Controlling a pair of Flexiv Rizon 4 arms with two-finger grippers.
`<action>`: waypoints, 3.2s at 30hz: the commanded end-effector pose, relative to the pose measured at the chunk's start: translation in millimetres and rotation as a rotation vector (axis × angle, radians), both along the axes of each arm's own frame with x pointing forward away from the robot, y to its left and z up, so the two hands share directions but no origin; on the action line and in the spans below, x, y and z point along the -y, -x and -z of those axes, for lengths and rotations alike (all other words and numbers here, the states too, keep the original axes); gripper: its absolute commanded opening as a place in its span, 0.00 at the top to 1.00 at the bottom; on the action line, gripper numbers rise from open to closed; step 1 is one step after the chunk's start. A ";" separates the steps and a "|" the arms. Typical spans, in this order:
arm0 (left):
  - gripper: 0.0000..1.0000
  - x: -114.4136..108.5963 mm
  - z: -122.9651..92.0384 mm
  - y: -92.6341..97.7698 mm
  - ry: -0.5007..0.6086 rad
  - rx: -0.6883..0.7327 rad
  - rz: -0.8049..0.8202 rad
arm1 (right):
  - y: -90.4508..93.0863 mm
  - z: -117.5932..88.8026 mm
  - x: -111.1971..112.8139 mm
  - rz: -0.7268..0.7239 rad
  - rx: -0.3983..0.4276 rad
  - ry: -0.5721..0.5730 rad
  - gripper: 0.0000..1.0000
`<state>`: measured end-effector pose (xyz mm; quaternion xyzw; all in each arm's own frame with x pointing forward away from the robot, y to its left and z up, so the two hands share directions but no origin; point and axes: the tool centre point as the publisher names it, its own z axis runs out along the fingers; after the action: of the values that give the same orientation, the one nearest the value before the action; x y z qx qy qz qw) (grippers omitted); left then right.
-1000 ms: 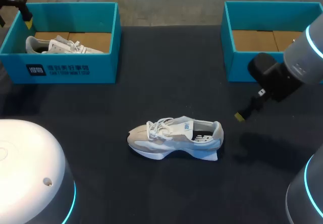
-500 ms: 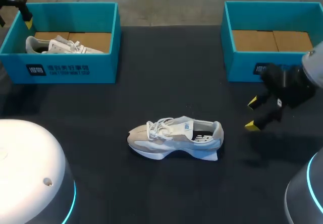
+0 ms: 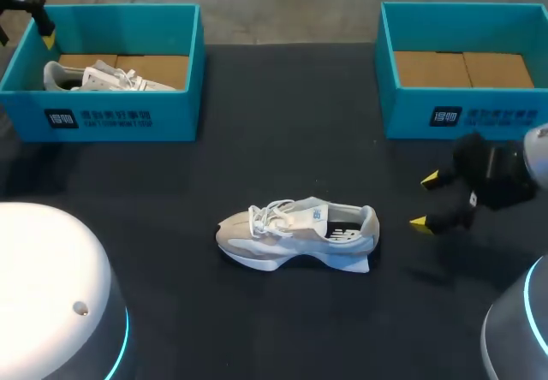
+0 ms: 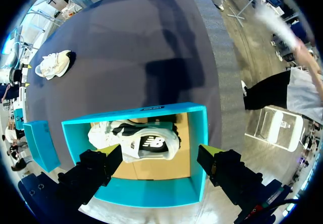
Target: Take the shoe out of the shoebox, open the shoe tongue, remove and reinsert the insole, then place the shoe into the shoebox
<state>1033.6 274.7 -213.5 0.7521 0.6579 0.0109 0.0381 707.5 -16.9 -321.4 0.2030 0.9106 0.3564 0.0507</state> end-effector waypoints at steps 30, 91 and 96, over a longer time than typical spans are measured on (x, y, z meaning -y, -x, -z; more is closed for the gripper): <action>0.00 -0.1 -0.2 1.5 -0.001 0.003 0.000 | 0.8 59.0 44.2 -0.143 0.151 -0.163 0.00; 0.00 -0.1 -0.2 1.5 -0.001 0.003 0.000 | 7.1 96.2 -75.3 -0.132 0.124 -0.322 0.00; 0.00 -0.1 -0.2 1.5 -0.001 0.003 0.000 | 9.5 98.3 -85.5 -0.131 0.116 -0.327 0.00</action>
<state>1033.6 274.6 -213.5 0.7521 0.6579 0.0109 0.0381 695.9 60.9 -417.3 0.1259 0.8458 0.5164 0.0449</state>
